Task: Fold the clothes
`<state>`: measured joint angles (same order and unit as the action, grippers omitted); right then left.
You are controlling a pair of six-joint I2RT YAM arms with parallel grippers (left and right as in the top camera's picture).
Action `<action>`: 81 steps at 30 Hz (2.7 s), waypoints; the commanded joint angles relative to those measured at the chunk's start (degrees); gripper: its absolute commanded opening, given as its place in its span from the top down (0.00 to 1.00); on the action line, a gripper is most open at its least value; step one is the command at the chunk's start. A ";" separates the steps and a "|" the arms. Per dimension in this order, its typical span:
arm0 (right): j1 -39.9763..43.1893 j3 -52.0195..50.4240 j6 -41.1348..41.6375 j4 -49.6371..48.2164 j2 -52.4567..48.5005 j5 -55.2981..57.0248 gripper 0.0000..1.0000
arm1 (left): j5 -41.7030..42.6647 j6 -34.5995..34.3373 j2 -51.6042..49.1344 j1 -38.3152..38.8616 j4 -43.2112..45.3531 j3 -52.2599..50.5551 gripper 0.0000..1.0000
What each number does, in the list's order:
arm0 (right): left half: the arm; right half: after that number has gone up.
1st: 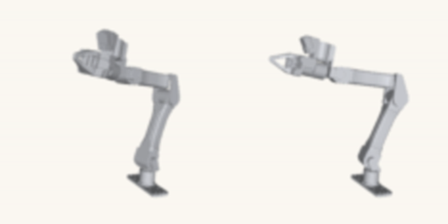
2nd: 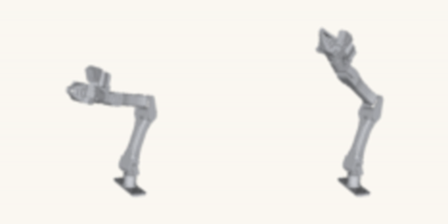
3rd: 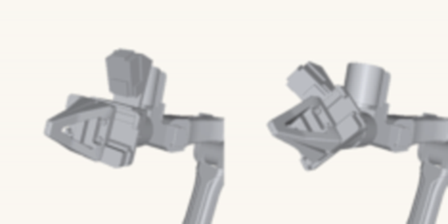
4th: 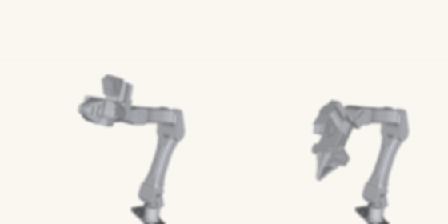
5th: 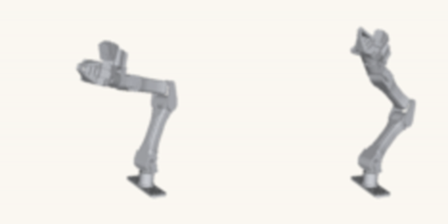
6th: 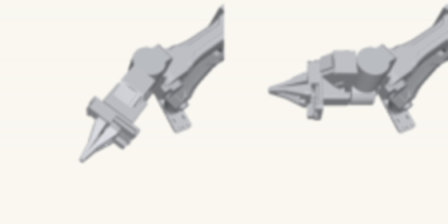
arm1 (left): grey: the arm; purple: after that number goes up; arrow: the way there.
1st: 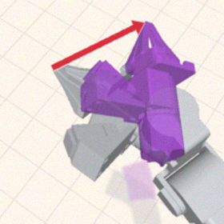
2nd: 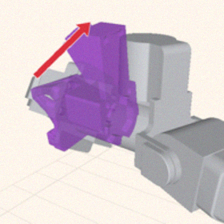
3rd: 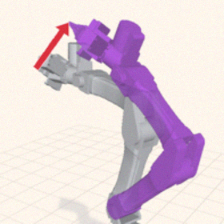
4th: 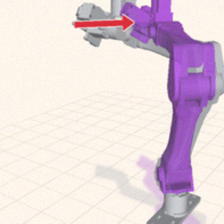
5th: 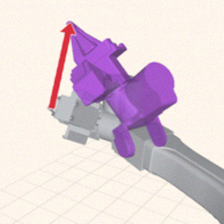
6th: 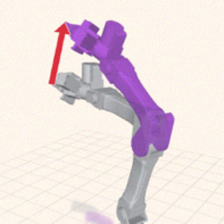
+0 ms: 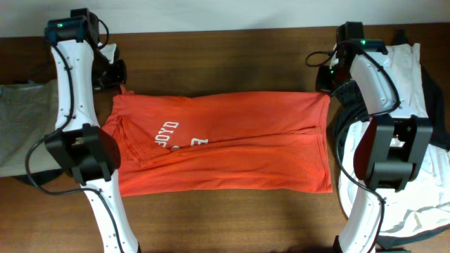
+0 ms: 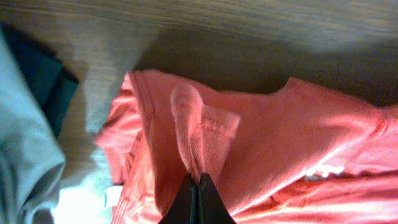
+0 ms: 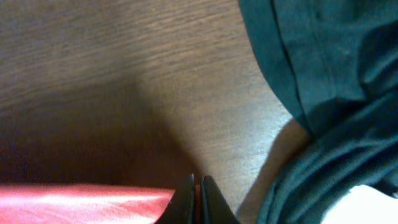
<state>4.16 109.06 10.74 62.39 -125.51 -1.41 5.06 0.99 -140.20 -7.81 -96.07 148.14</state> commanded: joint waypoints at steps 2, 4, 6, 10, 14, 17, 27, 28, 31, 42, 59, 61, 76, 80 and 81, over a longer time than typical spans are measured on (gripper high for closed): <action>0.76 2.21 0.61 7.69 0.87 2.32 0.96 | 0.04 -0.17 6.99 0.02 -0.68 0.50 1.00; 1.27 2.19 0.37 13.33 0.87 2.29 0.96 | 0.02 -0.15 14.34 0.02 -0.66 -1.92 1.00; 1.27 2.19 0.13 17.09 0.87 2.32 0.96 | 0.02 -0.17 19.98 0.02 -0.66 -7.30 1.00; 1.27 2.19 -0.66 25.88 0.87 2.38 0.96 | -1.79 -0.61 29.53 0.02 -0.66 -28.55 1.00; 1.27 2.12 -1.95 33.44 0.87 5.38 0.96 | -3.02 -2.75 31.61 0.02 -0.66 -41.11 1.00; 1.27 1.01 -1.95 34.97 0.87 5.33 0.96 | -3.65 -2.99 31.61 -0.02 -0.66 -48.02 1.00; 1.11 -11.47 -2.86 34.69 0.87 5.38 0.96 | -18.43 -16.72 31.61 -0.13 -0.63 -56.63 1.00; 1.11 -13.57 -3.04 34.23 0.87 5.38 0.96 | -18.60 -17.07 31.61 -0.13 -0.33 -58.18 1.00; 1.11 -18.91 -3.02 31.08 0.87 5.40 0.95 | -18.38 -17.73 31.61 -0.13 0.04 -61.40 1.00; 1.11 -22.16 -2.82 24.52 0.87 4.66 0.63 | -16.81 -17.55 31.61 0.24 10.97 -61.64 0.98; 10.34 -22.12 -21.49 20.65 4.70 -10.62 0.33 | -22.45 -16.83 31.74 2.99 37.75 -74.73 0.44; 11.54 -22.67 -25.99 20.70 4.66 -13.81 0.29 | -22.43 -16.85 33.05 2.99 35.93 -69.90 0.43; 4.81 -34.97 -27.02 9.79 4.50 -18.71 0.45 | -15.30 -16.83 36.63 2.99 35.52 -65.37 0.23; 5.33 -34.97 -21.31 9.97 4.50 -9.09 0.38 | -15.30 -16.83 36.63 2.99 35.56 -65.37 0.22; 6.75 -34.95 -17.44 9.55 4.50 -4.39 0.36 | -15.32 -16.81 36.63 2.99 35.54 -65.37 0.22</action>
<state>9.39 75.42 -13.28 73.34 -119.09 -16.34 -10.90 -15.88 -104.47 -4.58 -60.42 82.17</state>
